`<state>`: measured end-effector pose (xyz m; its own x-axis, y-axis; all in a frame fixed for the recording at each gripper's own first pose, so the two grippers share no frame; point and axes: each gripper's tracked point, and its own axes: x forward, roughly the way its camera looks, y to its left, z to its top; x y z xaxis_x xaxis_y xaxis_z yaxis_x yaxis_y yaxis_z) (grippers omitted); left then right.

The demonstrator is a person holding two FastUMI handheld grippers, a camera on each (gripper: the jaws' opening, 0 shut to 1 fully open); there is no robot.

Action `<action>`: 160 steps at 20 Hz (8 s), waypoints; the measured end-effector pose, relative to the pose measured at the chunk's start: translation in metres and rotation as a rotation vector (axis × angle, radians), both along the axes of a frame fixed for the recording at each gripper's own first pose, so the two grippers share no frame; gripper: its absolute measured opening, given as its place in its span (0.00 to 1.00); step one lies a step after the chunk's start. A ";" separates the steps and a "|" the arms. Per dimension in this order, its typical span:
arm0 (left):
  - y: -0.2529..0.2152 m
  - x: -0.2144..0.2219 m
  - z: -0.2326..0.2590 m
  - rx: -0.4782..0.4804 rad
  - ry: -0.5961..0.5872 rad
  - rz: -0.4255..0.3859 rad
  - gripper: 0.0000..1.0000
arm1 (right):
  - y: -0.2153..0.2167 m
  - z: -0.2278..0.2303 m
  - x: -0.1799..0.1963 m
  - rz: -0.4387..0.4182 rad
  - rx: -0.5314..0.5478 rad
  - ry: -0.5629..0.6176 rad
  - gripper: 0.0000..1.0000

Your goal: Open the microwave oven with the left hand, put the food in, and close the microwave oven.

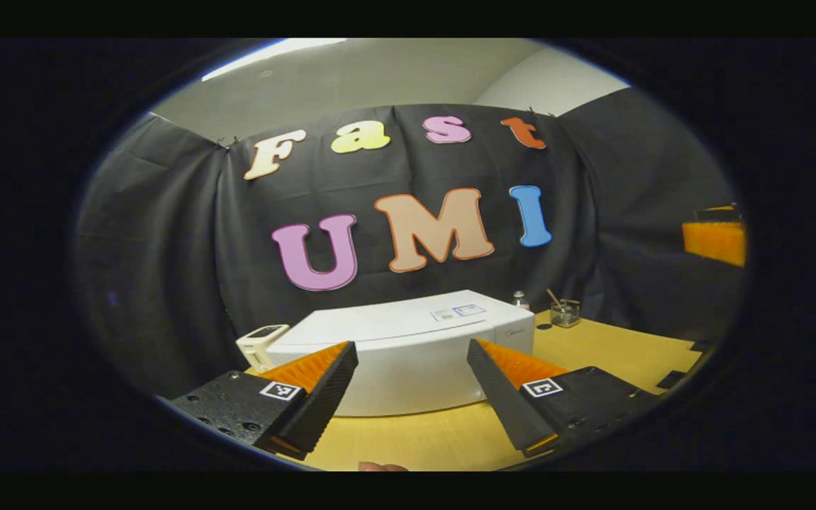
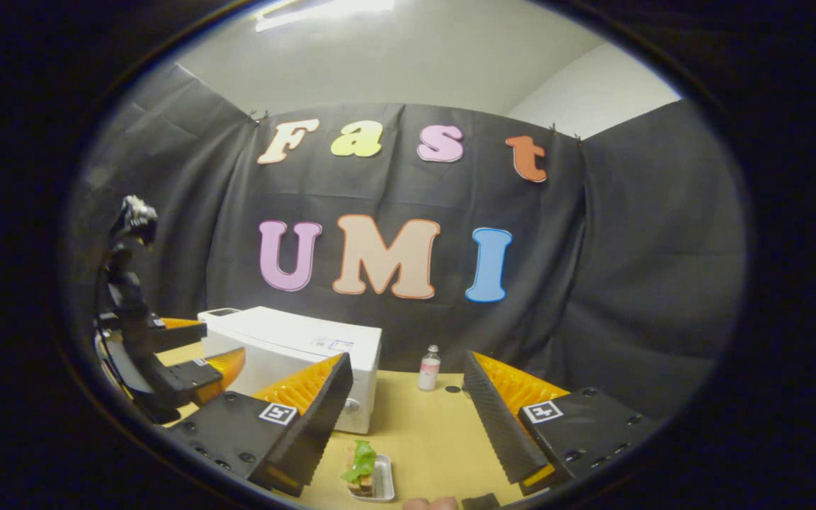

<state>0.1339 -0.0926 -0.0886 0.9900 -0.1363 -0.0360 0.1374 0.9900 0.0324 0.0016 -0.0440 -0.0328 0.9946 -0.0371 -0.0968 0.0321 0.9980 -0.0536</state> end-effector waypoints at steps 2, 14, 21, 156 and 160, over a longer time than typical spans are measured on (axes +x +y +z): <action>-0.024 0.016 -0.027 -0.006 0.044 -0.041 0.98 | -0.010 -0.006 -0.011 -0.014 -0.017 0.025 0.96; -0.090 0.083 -0.138 -0.037 0.248 -0.052 0.98 | -0.079 -0.018 -0.036 -0.160 -0.085 0.094 0.97; -0.095 0.094 -0.148 -0.061 0.261 -0.019 0.94 | -0.084 -0.022 -0.040 -0.168 -0.106 0.115 0.99; 0.250 -0.202 -0.126 -0.173 0.409 -0.022 0.99 | 0.347 -0.344 0.237 -0.238 0.758 0.681 0.80; 0.251 -0.203 -0.126 -0.180 0.409 -0.021 0.99 | 0.343 -0.341 0.227 -0.261 0.698 0.752 0.95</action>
<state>-0.0687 0.1588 -0.2149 0.8964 -0.1959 -0.3975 0.1233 0.9718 -0.2009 0.2284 0.2992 -0.3738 0.6391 0.0599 -0.7668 0.4471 0.7823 0.4337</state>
